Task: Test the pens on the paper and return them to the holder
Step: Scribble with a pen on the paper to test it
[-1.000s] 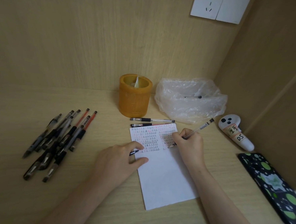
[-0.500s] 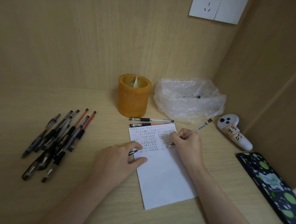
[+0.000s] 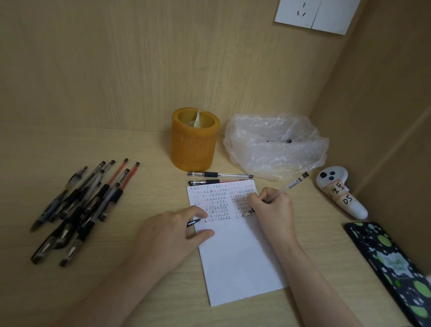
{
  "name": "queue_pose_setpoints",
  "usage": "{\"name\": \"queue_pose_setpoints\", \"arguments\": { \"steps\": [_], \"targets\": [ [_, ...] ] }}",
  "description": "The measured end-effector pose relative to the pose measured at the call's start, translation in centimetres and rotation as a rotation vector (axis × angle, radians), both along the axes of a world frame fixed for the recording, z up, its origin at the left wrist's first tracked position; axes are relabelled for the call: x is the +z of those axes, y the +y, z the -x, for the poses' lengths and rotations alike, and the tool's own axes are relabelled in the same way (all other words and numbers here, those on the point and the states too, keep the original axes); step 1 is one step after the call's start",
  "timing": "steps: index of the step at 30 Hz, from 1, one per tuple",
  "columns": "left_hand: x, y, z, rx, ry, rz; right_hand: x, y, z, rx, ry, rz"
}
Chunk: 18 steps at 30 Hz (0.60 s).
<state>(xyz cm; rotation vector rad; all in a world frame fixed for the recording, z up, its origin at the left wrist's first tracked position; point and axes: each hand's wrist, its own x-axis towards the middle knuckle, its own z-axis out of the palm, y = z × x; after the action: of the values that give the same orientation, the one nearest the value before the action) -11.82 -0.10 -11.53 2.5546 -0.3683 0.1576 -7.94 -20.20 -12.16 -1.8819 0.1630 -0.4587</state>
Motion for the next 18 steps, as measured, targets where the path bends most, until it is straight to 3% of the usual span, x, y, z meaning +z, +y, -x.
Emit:
{"name": "queue_pose_setpoints", "arguments": {
  "steps": [18],
  "targets": [
    [0.0, -0.02, 0.08, 0.004, -0.002, 0.015, 0.11, -0.16, -0.09, -0.034, -0.004, -0.049]
  ]
}}
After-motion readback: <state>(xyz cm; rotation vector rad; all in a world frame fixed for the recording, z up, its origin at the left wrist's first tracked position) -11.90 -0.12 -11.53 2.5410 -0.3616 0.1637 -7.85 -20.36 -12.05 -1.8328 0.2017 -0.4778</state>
